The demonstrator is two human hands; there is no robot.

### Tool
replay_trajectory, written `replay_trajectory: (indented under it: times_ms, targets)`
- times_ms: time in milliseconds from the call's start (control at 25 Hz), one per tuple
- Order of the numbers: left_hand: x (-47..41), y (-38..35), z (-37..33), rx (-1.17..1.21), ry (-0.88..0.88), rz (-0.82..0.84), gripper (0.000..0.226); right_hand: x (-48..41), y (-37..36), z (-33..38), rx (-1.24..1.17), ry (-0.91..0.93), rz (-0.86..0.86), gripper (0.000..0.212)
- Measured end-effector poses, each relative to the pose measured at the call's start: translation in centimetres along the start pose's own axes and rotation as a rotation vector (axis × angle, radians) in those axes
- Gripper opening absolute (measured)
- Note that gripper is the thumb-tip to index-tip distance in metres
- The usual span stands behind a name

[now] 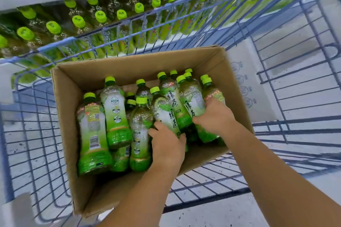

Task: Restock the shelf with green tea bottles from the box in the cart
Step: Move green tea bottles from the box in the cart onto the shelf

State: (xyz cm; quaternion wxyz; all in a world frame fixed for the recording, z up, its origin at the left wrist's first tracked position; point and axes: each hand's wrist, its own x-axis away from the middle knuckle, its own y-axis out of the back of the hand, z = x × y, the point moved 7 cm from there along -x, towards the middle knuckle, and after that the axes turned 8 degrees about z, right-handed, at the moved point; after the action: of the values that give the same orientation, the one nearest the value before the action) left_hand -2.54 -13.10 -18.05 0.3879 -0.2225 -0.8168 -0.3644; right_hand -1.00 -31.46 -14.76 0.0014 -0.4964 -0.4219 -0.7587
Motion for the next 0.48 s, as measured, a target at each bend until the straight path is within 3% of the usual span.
replay_trajectory:
  times_ms: [160, 280, 400, 480]
  targets:
    - [-0.6, 0.7, 1.6, 0.215, 0.045, 0.204, 0.059, -0.4, -1.5, -0.9, -0.169, 0.001, 0.190, 0.045]
    - [0.1, 1.6, 2.1, 0.357, 0.078, 0.360, 0.043, 0.2, -2.7, -1.5, -0.338, -0.012, 0.237, 0.041]
    - [1.1, 2.2, 2.4, 0.418, 0.093, 0.489, 0.062, 1.2, -3.7, -1.4, -0.539, -0.007, 0.209, 0.037]
    - [1.7, 3.3, 2.2, 0.470, 0.039, 0.496, 0.057, 2.1, -4.3, -0.6, -0.609, 0.019, 0.207, 0.048]
